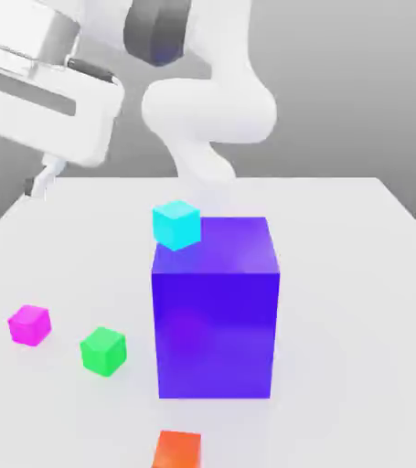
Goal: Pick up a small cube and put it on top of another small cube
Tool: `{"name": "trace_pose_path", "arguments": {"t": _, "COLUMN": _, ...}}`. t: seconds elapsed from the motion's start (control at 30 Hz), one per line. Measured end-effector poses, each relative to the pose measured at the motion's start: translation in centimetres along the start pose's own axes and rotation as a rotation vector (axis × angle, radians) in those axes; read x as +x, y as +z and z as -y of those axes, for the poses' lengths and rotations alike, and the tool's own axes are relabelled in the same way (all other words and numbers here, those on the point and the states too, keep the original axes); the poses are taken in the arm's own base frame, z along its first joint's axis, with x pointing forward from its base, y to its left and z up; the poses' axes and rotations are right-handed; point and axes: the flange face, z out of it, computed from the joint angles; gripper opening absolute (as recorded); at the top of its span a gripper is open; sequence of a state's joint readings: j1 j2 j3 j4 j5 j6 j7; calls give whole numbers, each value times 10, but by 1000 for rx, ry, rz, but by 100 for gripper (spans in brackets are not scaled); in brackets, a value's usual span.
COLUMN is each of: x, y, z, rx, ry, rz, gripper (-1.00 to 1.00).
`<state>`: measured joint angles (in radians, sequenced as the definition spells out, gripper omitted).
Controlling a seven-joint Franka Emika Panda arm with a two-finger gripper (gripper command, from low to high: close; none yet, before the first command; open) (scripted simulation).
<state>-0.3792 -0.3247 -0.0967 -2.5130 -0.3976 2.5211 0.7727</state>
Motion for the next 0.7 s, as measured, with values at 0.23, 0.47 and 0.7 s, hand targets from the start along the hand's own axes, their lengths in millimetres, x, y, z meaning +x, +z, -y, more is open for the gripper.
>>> {"name": "trace_pose_path", "arguments": {"t": 0.23, "x": -12, "y": 85, "z": -63, "rx": -82, "ry": 18, "rz": 123, "gripper": 0}}
{"name": "trace_pose_path", "arguments": {"t": 0.47, "x": -43, "y": 152, "z": -128, "rx": -102, "ry": 55, "rz": 255, "gripper": 0}}
{"name": "trace_pose_path", "arguments": {"t": 0.7, "x": -87, "y": 198, "z": -181, "rx": -59, "ry": 102, "rz": 371, "gripper": 0}}
